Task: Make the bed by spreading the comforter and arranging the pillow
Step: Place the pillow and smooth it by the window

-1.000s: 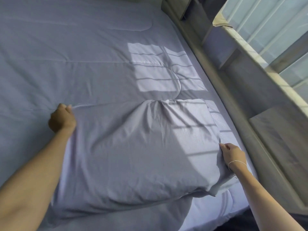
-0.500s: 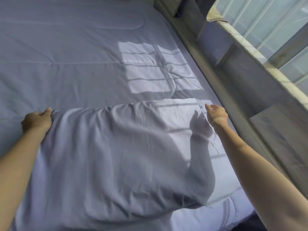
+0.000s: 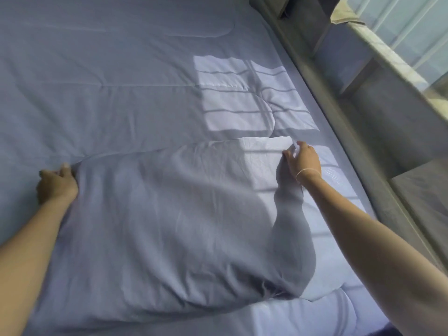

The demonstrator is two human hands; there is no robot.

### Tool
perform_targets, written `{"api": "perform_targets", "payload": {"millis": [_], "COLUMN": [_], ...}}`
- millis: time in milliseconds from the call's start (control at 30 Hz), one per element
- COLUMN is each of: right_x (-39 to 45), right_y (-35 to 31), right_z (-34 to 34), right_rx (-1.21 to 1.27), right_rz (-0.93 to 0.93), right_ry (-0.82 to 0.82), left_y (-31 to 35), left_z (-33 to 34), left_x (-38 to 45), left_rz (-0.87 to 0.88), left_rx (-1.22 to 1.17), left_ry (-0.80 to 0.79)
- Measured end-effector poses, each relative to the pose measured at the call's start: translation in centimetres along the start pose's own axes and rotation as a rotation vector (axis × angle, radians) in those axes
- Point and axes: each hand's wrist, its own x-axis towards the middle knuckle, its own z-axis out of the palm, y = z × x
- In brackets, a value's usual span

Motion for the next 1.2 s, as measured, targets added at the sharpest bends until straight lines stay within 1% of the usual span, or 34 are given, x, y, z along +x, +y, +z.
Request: {"api": "perform_targets", "payload": {"millis": [67,100,133,300,367,433,467,500,567,600,633,733,800,933,1033,1100,1200], "right_x": [-1.8,-2.6,-3.3,-3.9,-3.4,-3.0,-2.9,-2.8,-2.9,-3.1,-3.3,-5.4,-8.0,-13.7,-18.4,-22.2,-27.1], "right_y": [-0.1,-0.1,-0.2,-0.3,-0.3,-0.1,0.1,0.4,0.9,0.9,0.8,0.2,-0.1,-0.8,-2.0,-3.2,-5.1], "right_z": [1.4,2.2,2.8,3.6,3.5,3.2,3.2,3.1,2.9,2.8,2.7,2.5,2.6,2.1,2.0,2.3,3.0], "right_rx": [-0.085,-0.139,-0.190,-0.272,-0.276,-0.265,-0.262,-0.256,-0.253,-0.264,-0.279,-0.316,-0.340,-0.346,-0.361,-0.382,-0.337], "right_rz": [-0.168,-0.220,-0.234,-0.144,-0.140,-0.144,-0.150,-0.157,-0.165,-0.164,-0.157,-0.128,-0.143,-0.187,-0.284,-0.365,-0.509], "right_ry": [0.041,0.045,0.032,-0.107,-0.170,-0.215,-0.228,-0.239,-0.252,-0.255,-0.253,-0.224,-0.196,-0.266,-0.314,-0.353,-0.369], "left_y": [0.8,0.6,0.1,-0.4,-0.3,-0.5,-0.9,-1.4,-1.8,-1.7,-1.6,-1.4,-2.4,-4.9,-6.2,-7.2,-8.8], "left_z": [-1.4,-1.6,-1.8,-0.9,-0.7,-0.6,-0.7,-0.7,-1.2,-1.5,-1.5,-1.5,-1.7,-3.2,-4.8,-6.0,-7.7], "left_x": [-4.1,-4.2,-4.5,-3.5,-3.6,-3.7,-3.9,-3.9,-4.2,-4.4,-4.7,-6.6,-8.3,-11.5,-13.9,-15.8,-18.6], "left_rz": [0.133,0.253,0.353,0.726,0.832,0.887,0.852,0.759,0.474,0.383,0.345,0.322,0.303,0.296,0.267,0.215,0.145], "left_rx": [0.055,0.114,0.170,0.283,0.277,0.276,0.308,0.366,0.512,0.540,0.535,0.404,0.340,0.323,0.276,0.193,0.093], "left_ry": [0.069,0.099,0.091,0.178,0.146,0.105,0.076,0.032,-0.130,-0.180,-0.192,-0.148,-0.142,-0.161,-0.176,-0.111,-0.024]}}
